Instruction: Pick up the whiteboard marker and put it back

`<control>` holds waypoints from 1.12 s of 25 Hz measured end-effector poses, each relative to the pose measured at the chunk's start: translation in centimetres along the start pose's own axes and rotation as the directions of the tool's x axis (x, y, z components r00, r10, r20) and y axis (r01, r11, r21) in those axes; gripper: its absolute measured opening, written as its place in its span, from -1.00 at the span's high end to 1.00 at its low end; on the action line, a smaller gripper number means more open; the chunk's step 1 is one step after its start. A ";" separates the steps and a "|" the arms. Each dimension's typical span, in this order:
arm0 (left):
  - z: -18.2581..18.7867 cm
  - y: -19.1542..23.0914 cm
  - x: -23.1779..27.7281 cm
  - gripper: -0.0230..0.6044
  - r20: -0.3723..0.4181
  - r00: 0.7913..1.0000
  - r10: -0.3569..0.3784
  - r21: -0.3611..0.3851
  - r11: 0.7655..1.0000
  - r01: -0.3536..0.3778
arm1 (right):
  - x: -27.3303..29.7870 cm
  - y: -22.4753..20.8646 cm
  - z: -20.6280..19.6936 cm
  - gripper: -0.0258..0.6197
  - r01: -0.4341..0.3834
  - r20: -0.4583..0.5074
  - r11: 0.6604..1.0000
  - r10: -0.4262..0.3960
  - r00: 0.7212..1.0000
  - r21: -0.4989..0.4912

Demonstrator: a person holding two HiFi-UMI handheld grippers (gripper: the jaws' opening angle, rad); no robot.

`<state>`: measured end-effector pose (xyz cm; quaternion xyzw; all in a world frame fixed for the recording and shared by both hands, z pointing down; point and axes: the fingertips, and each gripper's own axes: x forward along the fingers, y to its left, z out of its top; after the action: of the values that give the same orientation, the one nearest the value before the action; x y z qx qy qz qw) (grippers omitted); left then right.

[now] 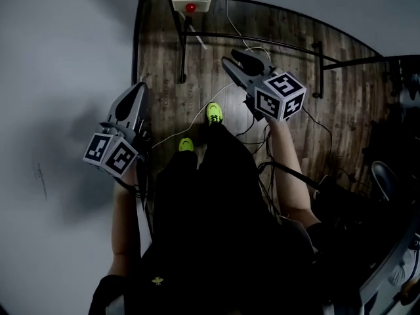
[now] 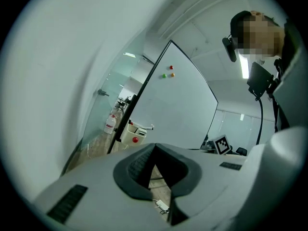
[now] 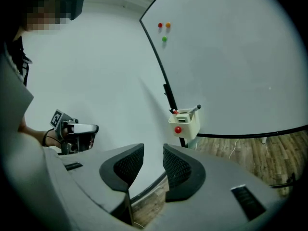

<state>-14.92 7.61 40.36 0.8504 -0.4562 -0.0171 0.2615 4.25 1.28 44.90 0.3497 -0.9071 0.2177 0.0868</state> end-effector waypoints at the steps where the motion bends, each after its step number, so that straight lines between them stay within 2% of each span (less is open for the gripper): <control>1: 0.0 0.0 -0.8 0.82 0.007 1.000 -0.008 -0.003 1.000 0.008 | -0.2 1.2 -0.1 0.57 0.001 0.003 1.000 0.000 1.000 -0.008; 8: 0.8 -0.6 -4.7 0.82 0.050 0.997 -0.059 0.030 0.998 0.057 | -1.7 7.4 0.5 0.57 0.016 0.044 0.998 -0.013 0.999 -0.058; 14: 1.4 -2.9 -6.2 0.82 0.067 0.989 -0.135 0.075 0.989 0.130 | -3.5 11.2 1.3 0.58 0.033 0.076 0.995 -0.025 0.997 -0.098; 22: 0.2 -5.1 -9.2 0.82 0.049 0.971 -0.233 0.095 0.969 0.228 | -5.1 17.1 0.5 0.61 0.059 0.109 0.990 -0.045 0.993 -0.127; 28: -1.9 -5.8 -11.5 0.82 0.019 0.961 -0.276 0.075 0.959 0.273 | -6.3 21.2 -2.3 0.90 0.068 0.102 0.991 -0.056 0.993 -0.115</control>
<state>-16.60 20.06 36.95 0.9140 -0.3379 -0.0492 0.2192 -5.30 20.08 37.92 0.3824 -0.9102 0.1431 0.0692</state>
